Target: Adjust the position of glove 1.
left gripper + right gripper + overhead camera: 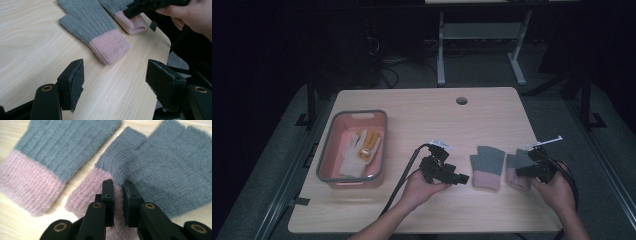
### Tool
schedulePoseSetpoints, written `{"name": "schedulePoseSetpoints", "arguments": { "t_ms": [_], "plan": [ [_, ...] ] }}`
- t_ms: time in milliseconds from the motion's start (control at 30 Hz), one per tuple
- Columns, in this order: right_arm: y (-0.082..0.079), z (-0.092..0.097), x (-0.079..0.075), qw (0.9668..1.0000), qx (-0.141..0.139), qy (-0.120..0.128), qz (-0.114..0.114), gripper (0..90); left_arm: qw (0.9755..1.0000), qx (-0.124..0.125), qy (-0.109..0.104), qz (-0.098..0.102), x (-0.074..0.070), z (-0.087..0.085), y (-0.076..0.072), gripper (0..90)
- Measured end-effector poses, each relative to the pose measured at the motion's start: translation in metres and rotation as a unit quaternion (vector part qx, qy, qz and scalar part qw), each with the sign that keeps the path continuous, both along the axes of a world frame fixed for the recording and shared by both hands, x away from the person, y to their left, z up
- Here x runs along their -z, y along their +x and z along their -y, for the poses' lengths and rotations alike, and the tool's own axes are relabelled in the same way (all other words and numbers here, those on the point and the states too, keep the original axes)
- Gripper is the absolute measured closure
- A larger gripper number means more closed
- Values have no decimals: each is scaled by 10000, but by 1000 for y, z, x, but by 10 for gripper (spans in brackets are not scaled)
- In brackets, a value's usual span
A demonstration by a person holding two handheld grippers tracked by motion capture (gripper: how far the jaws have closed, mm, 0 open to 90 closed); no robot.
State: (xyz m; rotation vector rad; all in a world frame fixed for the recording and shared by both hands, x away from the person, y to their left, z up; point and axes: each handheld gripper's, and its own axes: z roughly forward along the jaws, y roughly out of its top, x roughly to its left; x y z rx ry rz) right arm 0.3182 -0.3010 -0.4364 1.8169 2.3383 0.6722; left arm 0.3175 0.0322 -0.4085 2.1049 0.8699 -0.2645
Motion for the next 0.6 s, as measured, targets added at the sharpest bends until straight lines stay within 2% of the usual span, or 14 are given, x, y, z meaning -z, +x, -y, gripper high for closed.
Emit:
{"name": "schedulePoseSetpoints", "arguments": {
  "t_ms": [133, 333, 467, 600],
  "plan": [
    [-4, -5, -7, 10000, -70, 10, 49, 813, 10000, 10, 4, 16, -1, -1, 0, 311],
    [-7, -15, -29, 9991, -220, 143, 333, 812, 10000, -13, -13, 20, -1, -2, 0, 310],
    [-5, -31, -37, 9979, -436, 281, 400, 810, 10000, 19, 21, 62, -1, -3, 1, 309],
    [-1, -51, -36, 9969, -637, 285, 352, 808, 10000, 11, 26, 42, -1, -3, 0, 310]
  ]
}}
